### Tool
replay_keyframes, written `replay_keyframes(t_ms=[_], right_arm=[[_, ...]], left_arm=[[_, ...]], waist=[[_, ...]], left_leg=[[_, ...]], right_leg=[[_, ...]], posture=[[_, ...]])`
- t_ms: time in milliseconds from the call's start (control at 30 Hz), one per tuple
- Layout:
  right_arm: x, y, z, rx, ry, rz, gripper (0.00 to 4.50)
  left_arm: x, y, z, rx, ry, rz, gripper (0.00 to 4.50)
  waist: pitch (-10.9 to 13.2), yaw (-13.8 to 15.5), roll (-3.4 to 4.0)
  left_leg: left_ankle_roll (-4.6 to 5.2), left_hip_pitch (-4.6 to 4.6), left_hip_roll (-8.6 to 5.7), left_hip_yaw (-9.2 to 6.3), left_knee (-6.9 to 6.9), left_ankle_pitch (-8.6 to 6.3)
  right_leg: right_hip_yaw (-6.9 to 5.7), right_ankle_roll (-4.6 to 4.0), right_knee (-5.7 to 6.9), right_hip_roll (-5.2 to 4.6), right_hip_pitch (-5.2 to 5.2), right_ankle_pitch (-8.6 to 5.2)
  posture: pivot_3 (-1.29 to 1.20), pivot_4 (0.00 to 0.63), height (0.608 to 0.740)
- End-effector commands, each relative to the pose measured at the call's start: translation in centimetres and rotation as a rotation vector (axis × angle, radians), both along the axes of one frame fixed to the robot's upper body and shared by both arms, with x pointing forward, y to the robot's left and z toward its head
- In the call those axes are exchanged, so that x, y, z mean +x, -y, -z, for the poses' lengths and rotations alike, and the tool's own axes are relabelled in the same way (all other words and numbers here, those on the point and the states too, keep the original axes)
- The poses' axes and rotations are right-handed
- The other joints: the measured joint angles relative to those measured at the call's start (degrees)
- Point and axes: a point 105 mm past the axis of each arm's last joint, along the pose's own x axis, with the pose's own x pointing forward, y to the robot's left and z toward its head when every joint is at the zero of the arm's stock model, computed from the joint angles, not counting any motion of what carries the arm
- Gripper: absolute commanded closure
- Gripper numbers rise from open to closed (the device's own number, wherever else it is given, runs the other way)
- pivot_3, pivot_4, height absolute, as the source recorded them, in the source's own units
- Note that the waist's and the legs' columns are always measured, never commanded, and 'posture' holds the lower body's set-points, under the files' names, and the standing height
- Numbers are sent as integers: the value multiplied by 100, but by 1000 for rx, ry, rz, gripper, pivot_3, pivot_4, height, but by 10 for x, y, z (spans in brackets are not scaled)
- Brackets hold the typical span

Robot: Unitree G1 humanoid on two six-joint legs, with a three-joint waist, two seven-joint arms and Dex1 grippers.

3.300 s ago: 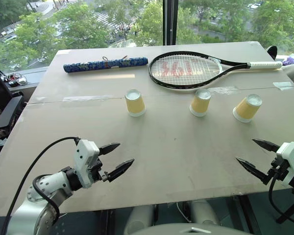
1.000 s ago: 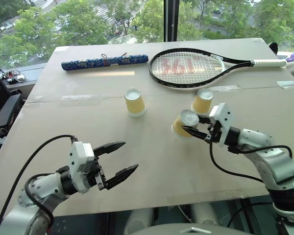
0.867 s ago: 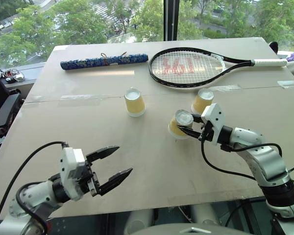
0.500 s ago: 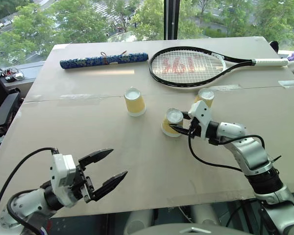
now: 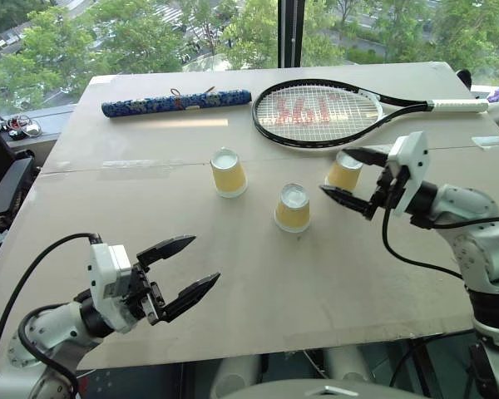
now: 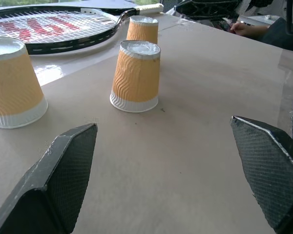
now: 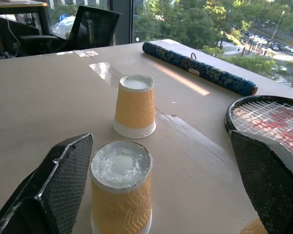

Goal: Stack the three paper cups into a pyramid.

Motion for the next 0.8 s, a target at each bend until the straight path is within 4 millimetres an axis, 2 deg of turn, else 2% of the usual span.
replay_keyframes(t_ms=[33,267,467,533,567,700,800], right_arm=[[28,21,-2,-39,25,196,84],[62,23,22,5,-88,291,84],[71,26,36,36,-153,292,84],[74,28,39,32,-158,301,585],[75,29,41,28,-160,305,610],[77,33,44,14,-155,316,2459],[74,35,41,9,-132,301,2556]], left_arm=[[1,7,-9,-6,27,37,0],[4,6,-12,13,29,49,0],[2,8,-11,20,27,43,0],[1,9,-11,20,25,41,0],[1,9,-10,20,24,40,0],[2,9,-10,18,24,39,0],[3,10,-10,16,25,39,0]], waist=[[0,-21,0],[0,-16,3],[1,-6,4],[1,-6,4],[1,-8,4],[1,-10,4],[1,-10,4]], left_leg=[[0,3,0,4,0,0],[-2,-6,0,5,-1,1],[-2,-8,-1,6,0,1],[-2,-8,-1,5,0,1],[-2,-9,-1,5,0,1],[-2,-8,-1,6,0,1],[-2,-8,-1,6,0,1]], right_leg=[[5,0,4,1,0,0],[6,-1,8,3,-13,0],[7,-1,8,2,-15,0],[6,-1,8,2,-15,0],[7,-1,8,2,-16,0],[7,-1,9,2,-16,0],[8,-1,10,2,-16,0]], posture=[[0,150,740],[0,150,740],[0,150,740],[0,150,740],[0,150,740],[0,150,740],[0,150,740]])
